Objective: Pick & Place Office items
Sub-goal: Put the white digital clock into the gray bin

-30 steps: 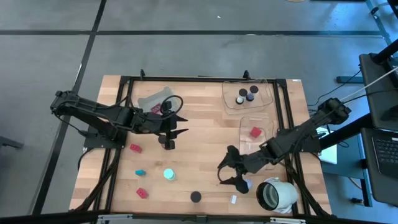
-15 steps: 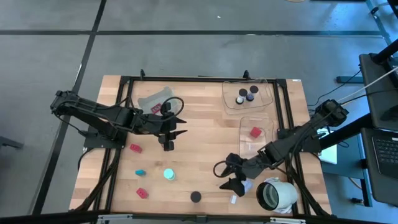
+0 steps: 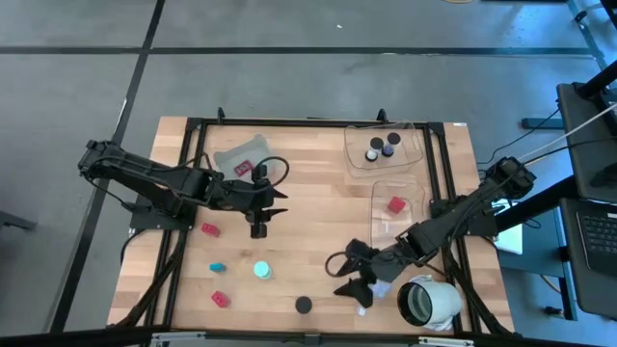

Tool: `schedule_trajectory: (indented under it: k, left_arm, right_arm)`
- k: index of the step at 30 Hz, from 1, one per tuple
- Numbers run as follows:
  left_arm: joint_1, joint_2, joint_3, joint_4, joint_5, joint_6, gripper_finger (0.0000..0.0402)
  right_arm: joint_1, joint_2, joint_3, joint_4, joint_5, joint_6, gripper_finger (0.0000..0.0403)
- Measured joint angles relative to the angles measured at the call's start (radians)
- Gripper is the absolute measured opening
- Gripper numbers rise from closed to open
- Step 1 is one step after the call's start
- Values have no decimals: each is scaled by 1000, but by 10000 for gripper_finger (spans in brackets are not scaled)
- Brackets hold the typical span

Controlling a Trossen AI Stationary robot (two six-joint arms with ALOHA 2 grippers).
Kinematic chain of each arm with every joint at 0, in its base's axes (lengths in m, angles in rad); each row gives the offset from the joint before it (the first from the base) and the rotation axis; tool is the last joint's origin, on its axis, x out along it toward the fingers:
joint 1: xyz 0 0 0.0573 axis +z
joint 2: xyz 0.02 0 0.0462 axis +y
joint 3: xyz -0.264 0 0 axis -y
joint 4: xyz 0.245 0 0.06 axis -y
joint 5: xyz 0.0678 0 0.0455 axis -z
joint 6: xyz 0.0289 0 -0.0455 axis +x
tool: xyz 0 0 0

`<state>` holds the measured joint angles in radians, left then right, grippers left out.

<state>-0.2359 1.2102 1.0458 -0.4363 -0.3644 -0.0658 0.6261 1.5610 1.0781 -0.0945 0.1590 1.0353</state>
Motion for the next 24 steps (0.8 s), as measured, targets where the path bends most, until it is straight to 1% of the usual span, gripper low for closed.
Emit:
schedule_trajectory:
  k: [1,3,6,9,11,12,15,19,24]
  left_arm:
    - [0,0,-3,0,0,0,150]
    - [0,0,-4,-5,0,0,150]
    - [0,0,-4,-2,0,0,150]
    - [0,0,-4,-10,0,-3,148]
    - [0,0,-4,-14,0,-10,148]
    - [0,0,-4,-14,0,-11,148]
    - [0,0,-4,-16,0,-18,147]
    - [0,0,-4,-16,0,-18,148]
    - [0,0,-4,-18,1,-29,150]
  right_arm:
    - [0,26,49,-17,-6,-41,327]
    - [1,85,170,-145,-32,-130,327]
    - [7,192,381,-463,-58,-239,327]
    - [20,291,565,-795,-84,-290,327]
    - [30,343,646,-932,-101,-311,327]
    - [35,365,676,-969,-113,-326,327]
    - [51,401,719,-974,-152,-388,327]
    - [84,423,728,-962,-156,-488,325]
    - [114,439,728,-961,-155,-582,308]
